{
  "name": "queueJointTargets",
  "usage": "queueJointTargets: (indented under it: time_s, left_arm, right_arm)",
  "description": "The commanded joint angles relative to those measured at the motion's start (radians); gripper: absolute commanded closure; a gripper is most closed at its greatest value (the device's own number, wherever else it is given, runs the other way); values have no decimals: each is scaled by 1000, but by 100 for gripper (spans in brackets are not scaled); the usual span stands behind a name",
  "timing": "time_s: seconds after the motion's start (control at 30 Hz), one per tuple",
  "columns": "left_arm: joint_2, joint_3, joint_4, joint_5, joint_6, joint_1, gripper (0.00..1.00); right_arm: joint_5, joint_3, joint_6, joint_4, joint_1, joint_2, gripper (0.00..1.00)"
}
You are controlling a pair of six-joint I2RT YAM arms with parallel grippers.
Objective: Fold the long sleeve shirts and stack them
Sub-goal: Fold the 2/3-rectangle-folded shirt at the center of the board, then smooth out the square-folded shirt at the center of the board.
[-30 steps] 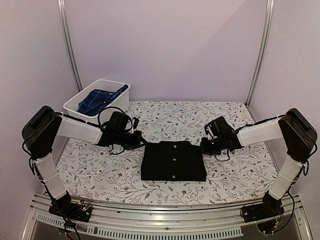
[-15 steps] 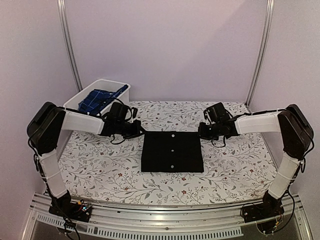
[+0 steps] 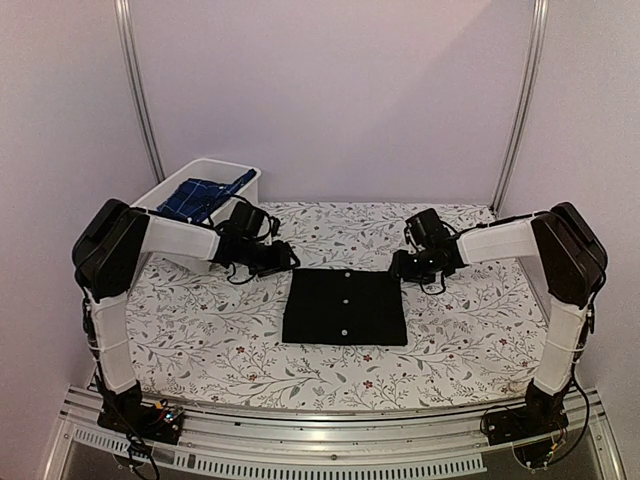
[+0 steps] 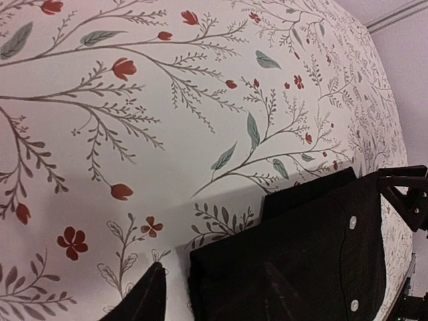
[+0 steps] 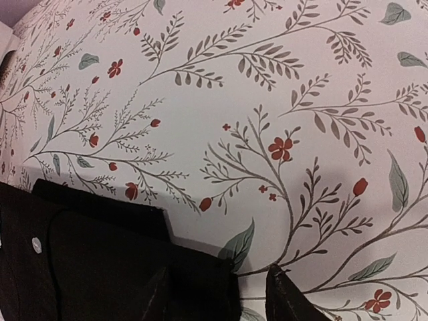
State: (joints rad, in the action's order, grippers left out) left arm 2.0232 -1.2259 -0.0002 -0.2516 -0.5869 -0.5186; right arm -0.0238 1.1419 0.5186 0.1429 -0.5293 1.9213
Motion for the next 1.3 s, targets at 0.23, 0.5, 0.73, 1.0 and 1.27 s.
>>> queueJointTargets:
  time_s: [0.23, 0.5, 0.73, 1.0, 1.27]
  left_arm:
    - [-296, 131, -147, 3, -25, -144, 64]
    - [-256, 246, 31, -100, -146, -289, 91]
    - [-108, 257, 95, -108, -172, -300, 93]
    - [-122, 281, 69, -82, -171, -300, 93]
    - [-174, 229, 4, -71, -133, -299, 89]
  right_arm:
    - [-32, -10, -13, 185, -227, -197, 75]
    - [13, -25, 97, 156, -394, -133, 92]
    - [5, -40, 113, 126, -393, -39, 90]
    - [3, -91, 123, 122, -366, -69, 70]
    - [92, -198, 104, 108, -229, -246, 45]
